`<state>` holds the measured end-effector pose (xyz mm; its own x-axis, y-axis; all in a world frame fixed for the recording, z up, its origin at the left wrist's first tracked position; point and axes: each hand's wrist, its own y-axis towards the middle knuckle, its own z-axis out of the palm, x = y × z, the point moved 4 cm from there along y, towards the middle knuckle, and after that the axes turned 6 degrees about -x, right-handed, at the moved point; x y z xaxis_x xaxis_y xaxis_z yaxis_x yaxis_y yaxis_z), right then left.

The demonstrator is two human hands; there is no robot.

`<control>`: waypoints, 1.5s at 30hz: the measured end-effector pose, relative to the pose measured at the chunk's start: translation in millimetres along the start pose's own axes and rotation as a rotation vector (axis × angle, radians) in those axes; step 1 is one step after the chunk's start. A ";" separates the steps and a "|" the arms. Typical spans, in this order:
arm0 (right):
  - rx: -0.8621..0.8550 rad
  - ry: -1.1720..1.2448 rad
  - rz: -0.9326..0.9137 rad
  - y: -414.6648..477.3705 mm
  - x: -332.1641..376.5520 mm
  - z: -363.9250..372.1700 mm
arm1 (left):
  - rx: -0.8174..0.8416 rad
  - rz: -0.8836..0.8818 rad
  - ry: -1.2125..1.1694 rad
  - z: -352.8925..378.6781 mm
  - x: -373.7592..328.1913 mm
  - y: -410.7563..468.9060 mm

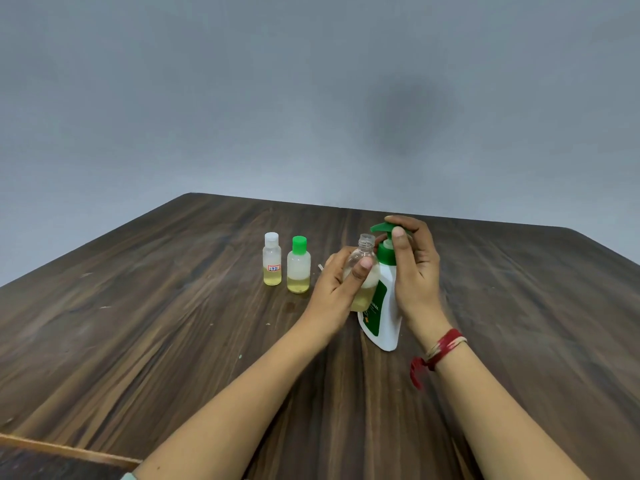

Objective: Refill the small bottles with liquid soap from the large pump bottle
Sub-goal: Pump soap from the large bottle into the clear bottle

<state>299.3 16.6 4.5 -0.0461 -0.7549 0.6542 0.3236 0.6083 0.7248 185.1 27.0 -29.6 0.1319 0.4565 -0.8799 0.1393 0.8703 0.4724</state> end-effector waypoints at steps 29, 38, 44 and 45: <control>0.007 -0.021 -0.011 -0.4 2.3 -0.3 | 0.013 0.006 -0.014 -2.4 -5.7 -1.2; -0.003 0.013 -0.003 -2.2 3.9 1.4 | 0.015 0.021 -0.005 -2.9 -5.2 0.7; 0.006 0.002 -0.010 -1.0 3.5 0.2 | 0.016 0.009 -0.012 -2.5 -4.0 0.1; 0.006 0.001 -0.012 -1.2 3.9 0.5 | 0.016 0.010 -0.013 -2.5 -3.4 0.3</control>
<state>298.3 13.1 6.3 -0.0489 -0.7625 0.6451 0.3170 0.6007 0.7340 182.2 26.2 -26.6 0.1461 0.4626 -0.8745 0.1535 0.8626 0.4820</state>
